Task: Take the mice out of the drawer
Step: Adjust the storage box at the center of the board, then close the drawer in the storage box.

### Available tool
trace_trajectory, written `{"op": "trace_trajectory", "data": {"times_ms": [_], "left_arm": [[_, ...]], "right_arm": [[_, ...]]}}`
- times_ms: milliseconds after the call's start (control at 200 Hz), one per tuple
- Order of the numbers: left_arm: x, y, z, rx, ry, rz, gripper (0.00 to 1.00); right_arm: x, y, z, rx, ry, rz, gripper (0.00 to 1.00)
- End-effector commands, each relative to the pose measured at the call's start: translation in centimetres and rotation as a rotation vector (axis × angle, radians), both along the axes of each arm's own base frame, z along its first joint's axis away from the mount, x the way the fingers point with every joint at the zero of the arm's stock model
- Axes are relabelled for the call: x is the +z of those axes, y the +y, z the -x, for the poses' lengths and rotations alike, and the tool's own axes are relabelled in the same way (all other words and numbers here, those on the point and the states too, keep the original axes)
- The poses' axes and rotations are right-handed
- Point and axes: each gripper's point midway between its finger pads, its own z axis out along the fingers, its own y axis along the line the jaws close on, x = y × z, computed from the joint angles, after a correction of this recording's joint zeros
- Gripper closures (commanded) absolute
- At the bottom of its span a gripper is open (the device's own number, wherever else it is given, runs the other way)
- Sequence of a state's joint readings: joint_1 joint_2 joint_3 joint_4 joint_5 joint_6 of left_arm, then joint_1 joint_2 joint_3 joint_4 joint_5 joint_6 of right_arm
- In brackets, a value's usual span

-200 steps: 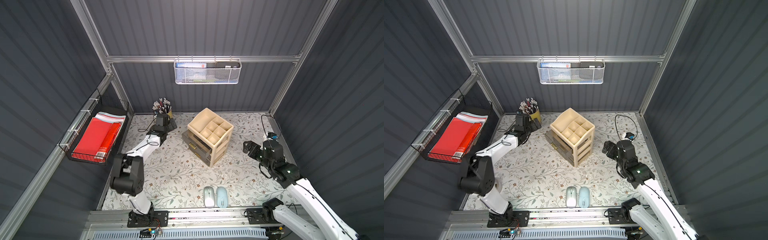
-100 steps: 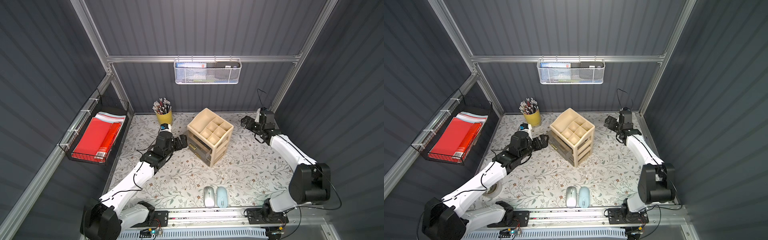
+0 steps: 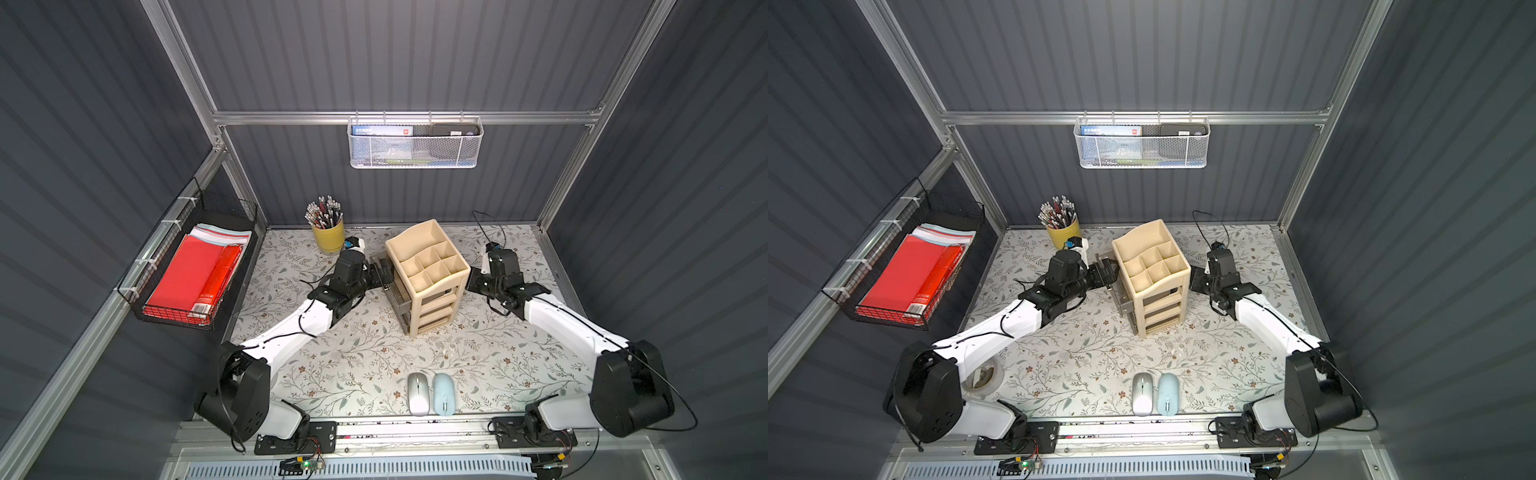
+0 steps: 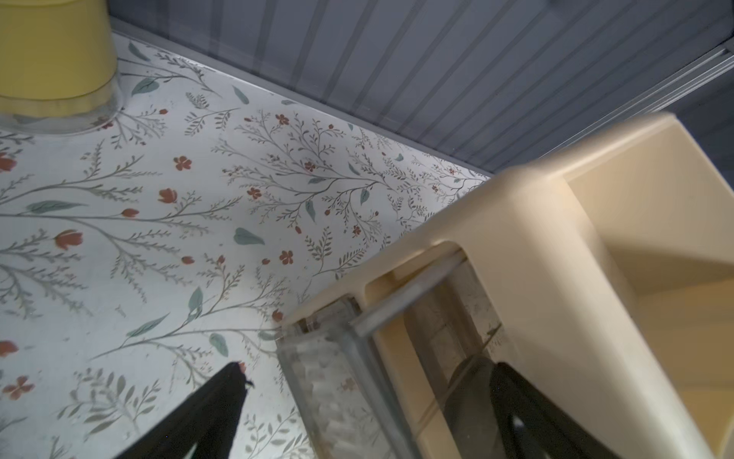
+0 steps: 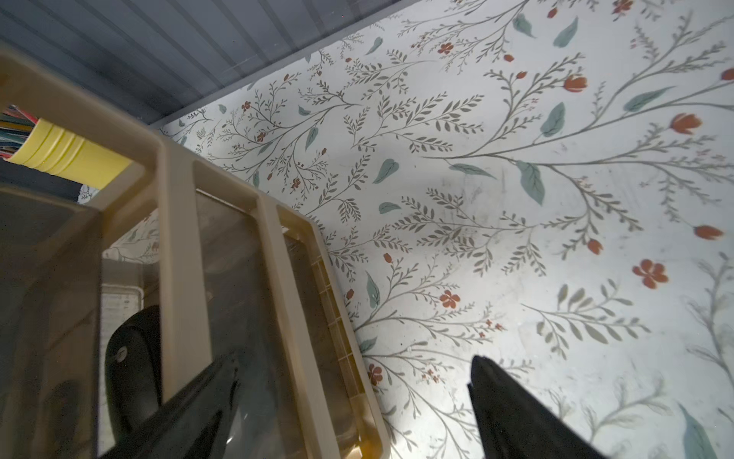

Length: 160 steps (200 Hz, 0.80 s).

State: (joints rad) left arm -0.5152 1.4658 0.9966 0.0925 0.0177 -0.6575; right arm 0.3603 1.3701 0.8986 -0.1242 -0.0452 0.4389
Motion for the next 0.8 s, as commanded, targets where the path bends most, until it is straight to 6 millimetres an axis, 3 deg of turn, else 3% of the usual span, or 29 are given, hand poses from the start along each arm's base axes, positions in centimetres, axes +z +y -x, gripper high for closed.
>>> {"op": "trace_trajectory", "data": {"times_ms": [0, 110, 200, 370, 465, 565, 705, 795], "left_arm": [[1.0, -3.7, 0.5, -0.108, -0.053, 0.025, 0.01], [3.2, -2.0, 0.7, -0.053, -0.113, -0.017, 0.01], [5.2, 1.2, 1.3, 0.066, -0.147, -0.066, 0.01], [8.7, 6.6, 2.4, 0.247, -0.218, -0.188, 0.01], [7.5, 8.4, 2.6, 0.305, -0.17, -0.26, 0.01], [4.1, 9.0, 2.8, 0.316, -0.07, -0.32, 0.01], [0.2, 9.6, 3.7, 0.329, 0.022, -0.344, 0.01], [-0.7, 9.3, 3.9, 0.315, 0.036, -0.335, 0.01]], "right_arm": [[-0.8, 0.8, 1.7, 0.007, 0.017, 0.012, 0.04], [-0.7, -1.9, 1.4, -0.061, 0.02, 0.054, 0.04], [0.1, -4.0, 0.6, -0.114, 0.008, 0.047, 0.04], [5.0, -5.9, -2.1, -0.158, -0.117, 0.047, 0.04], [7.8, -6.2, -3.9, -0.155, -0.146, 0.066, 0.03], [10.6, -5.4, -5.2, -0.113, -0.162, 0.068, 0.03], [14.9, -3.5, -5.3, -0.004, -0.209, 0.039, 0.05], [16.1, -2.8, -4.9, 0.049, -0.194, 0.078, 0.06]]}}
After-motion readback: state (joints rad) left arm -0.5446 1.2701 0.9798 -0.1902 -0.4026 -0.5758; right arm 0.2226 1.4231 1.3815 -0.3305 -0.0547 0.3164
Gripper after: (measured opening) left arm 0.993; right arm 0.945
